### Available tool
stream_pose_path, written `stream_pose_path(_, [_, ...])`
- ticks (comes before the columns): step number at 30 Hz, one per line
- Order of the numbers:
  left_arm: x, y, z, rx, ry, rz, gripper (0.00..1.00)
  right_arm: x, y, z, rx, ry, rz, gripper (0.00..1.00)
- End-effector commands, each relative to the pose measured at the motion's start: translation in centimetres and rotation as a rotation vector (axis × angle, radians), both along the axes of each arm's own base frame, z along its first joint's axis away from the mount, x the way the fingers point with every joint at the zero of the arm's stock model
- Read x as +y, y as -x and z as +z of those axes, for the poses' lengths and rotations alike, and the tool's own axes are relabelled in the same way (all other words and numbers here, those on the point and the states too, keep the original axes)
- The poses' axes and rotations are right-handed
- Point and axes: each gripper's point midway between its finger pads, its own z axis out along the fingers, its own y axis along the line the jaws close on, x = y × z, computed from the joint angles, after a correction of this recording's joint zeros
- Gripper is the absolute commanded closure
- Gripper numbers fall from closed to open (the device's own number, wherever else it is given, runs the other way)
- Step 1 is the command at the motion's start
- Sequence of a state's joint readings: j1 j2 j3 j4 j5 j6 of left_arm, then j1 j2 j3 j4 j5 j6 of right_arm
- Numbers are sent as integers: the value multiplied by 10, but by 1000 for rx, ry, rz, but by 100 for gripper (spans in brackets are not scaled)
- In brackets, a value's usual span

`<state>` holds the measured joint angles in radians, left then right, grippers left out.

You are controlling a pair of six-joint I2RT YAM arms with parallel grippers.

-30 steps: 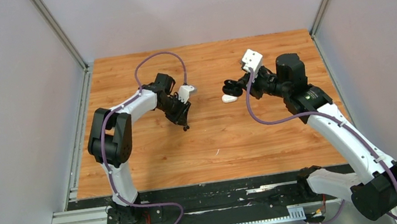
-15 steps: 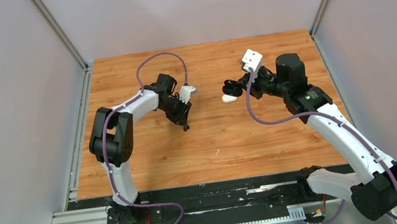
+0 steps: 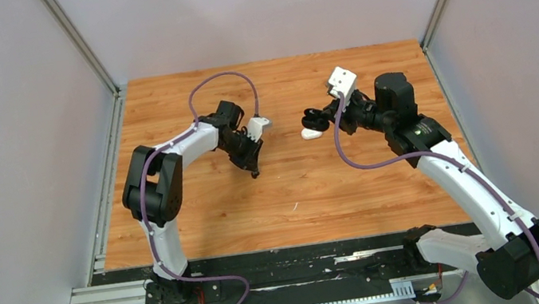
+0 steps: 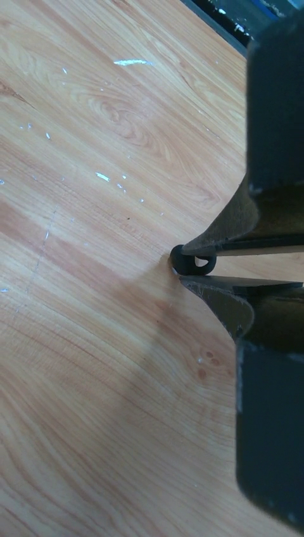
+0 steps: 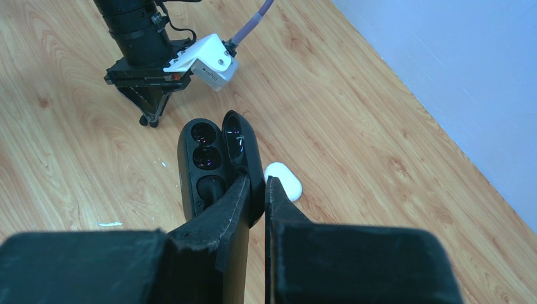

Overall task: Insert the wireless bluetooth earbuds into the charging case
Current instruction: Pick up the left earbud from the center of the board.

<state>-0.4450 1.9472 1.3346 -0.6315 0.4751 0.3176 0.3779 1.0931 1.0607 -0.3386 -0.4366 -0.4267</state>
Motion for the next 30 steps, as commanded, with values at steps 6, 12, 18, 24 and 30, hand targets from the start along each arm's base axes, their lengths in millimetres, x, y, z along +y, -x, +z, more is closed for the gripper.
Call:
stream_pose_path(6, [-2, 2, -2, 14, 0, -8, 93, 3, -3, 12, -36, -36, 6, 100])
stream_pose_path(12, [1, 11, 13, 23, 16, -28, 100, 4, -4, 13, -37, -37, 10, 100])
stream_pose_path(18, [-14, 9, 56, -91, 150, -91, 100, 5, -7, 13, -36, -32, 13, 100])
stream_pose_path(24, [0, -1, 53, -66, 76, 74, 88, 8, -8, 13, -33, -34, 24, 100])
stream_pose_path(30, [9, 16, 43, 97, 71, 332, 65, 10, -11, 13, -29, -33, 25, 100])
